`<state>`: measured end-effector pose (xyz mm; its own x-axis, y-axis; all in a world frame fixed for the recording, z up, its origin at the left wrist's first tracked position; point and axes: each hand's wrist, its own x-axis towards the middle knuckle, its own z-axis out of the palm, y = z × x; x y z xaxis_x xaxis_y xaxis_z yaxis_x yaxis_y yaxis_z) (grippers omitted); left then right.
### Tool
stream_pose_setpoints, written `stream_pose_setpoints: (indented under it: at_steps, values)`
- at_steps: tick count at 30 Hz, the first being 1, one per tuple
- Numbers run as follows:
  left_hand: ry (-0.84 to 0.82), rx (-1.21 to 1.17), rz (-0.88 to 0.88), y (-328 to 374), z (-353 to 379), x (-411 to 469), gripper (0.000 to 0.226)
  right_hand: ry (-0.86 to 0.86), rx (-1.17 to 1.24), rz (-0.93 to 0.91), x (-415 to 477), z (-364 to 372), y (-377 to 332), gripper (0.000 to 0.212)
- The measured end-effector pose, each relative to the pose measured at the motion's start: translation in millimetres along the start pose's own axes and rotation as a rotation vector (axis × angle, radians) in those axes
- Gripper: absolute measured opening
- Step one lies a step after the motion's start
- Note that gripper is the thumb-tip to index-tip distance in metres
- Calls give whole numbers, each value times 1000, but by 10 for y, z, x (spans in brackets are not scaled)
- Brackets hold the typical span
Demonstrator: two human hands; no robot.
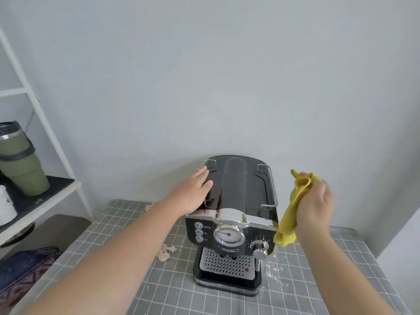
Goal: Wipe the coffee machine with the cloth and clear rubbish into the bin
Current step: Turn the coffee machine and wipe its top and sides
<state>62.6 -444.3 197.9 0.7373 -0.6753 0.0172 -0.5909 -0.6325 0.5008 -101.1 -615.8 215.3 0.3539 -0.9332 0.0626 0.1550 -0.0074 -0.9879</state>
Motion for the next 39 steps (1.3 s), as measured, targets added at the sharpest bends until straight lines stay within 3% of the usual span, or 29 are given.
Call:
stream_pose_setpoints:
  at_steps: [3,6,8,16,18,24,27,34,39]
  values:
    - [-5,-25,53,-92,-17,11,51,-368,-318,-332,-87,343,-232,33]
    - [-18,24,104,-193,-92,39,50,-905,-1054,-454,-133,659,-88,39]
    - [-39,23,133,-248,-121,59,50,-1035,-1354,-499,-155,718,83,50]
    - [-30,-42,195,-326,-14,54,51,-703,-1413,-217,330,1263,243,63]
    - [-23,-77,206,-374,-18,44,51,-659,-1420,-231,300,1414,286,61]
    - [-55,-133,264,-482,4,54,52,-842,-1350,-523,-368,974,259,46]
    - [-41,-148,295,-496,30,30,53,-838,-1203,-448,-303,865,235,44]
    - [-25,-146,297,-501,17,-71,54,-706,-1528,-347,293,1656,366,52]
    - [-16,-108,306,-516,20,-84,54,-728,-1339,-382,178,1469,296,46]
